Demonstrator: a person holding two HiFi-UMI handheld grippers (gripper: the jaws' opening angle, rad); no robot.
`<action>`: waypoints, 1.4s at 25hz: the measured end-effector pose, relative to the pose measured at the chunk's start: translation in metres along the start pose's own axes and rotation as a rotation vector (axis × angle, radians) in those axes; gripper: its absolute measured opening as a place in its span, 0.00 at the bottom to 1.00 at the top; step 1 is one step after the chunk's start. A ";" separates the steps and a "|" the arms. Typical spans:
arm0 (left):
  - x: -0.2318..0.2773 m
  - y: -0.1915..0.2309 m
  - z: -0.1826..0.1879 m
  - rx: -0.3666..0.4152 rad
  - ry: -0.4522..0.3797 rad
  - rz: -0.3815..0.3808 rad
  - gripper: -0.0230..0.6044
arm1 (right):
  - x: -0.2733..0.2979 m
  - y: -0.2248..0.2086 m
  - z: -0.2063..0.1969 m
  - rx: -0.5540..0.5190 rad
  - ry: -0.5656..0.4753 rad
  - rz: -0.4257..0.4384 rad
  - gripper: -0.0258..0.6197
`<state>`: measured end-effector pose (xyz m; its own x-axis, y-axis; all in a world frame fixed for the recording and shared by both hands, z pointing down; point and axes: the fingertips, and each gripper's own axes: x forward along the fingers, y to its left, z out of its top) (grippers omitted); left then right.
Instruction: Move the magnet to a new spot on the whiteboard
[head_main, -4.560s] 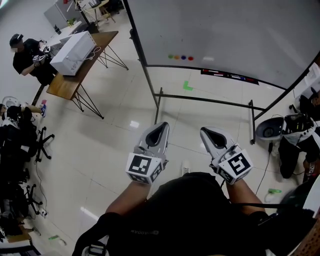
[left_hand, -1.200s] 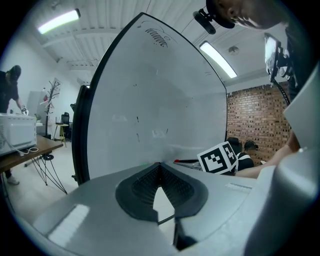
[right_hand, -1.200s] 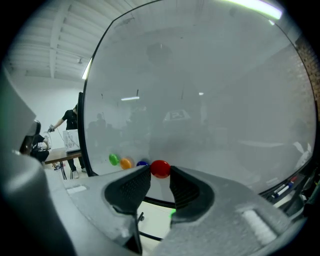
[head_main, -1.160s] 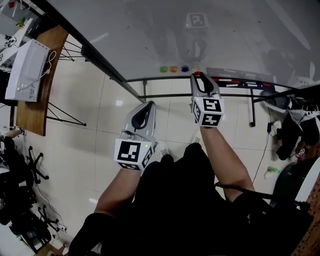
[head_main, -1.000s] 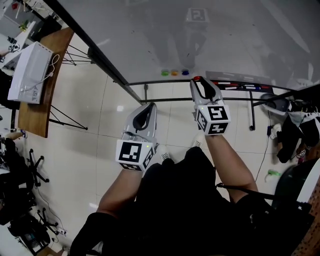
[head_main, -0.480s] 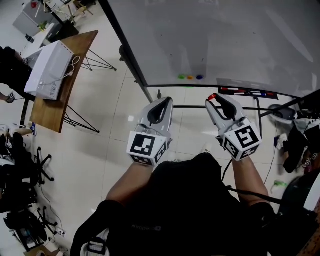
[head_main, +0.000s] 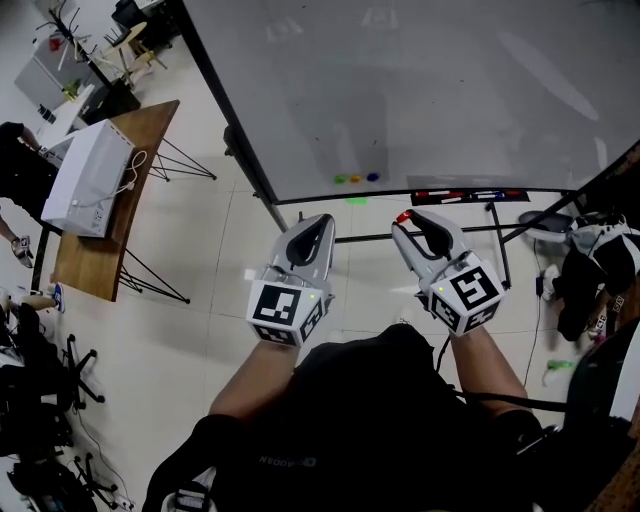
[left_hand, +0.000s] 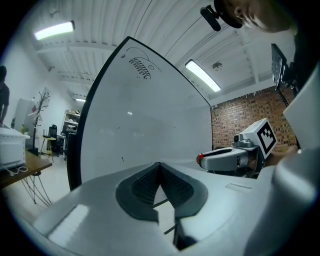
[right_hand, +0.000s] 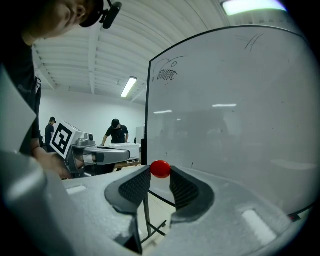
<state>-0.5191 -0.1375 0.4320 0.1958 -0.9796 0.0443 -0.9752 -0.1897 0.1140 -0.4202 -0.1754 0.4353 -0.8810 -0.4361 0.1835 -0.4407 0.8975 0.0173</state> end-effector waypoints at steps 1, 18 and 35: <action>0.000 -0.001 0.000 -0.004 -0.001 -0.004 0.06 | -0.001 0.001 0.000 0.000 0.001 -0.001 0.21; 0.001 -0.032 0.004 -0.009 -0.023 -0.114 0.06 | -0.042 0.014 0.018 0.025 -0.077 -0.041 0.21; 0.036 -0.230 0.001 0.029 -0.025 -0.205 0.06 | -0.238 -0.061 0.007 -0.015 -0.127 -0.133 0.21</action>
<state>-0.2877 -0.1289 0.4059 0.3884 -0.9215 -0.0011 -0.9178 -0.3869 0.0892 -0.1846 -0.1262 0.3834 -0.8301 -0.5552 0.0528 -0.5532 0.8317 0.0479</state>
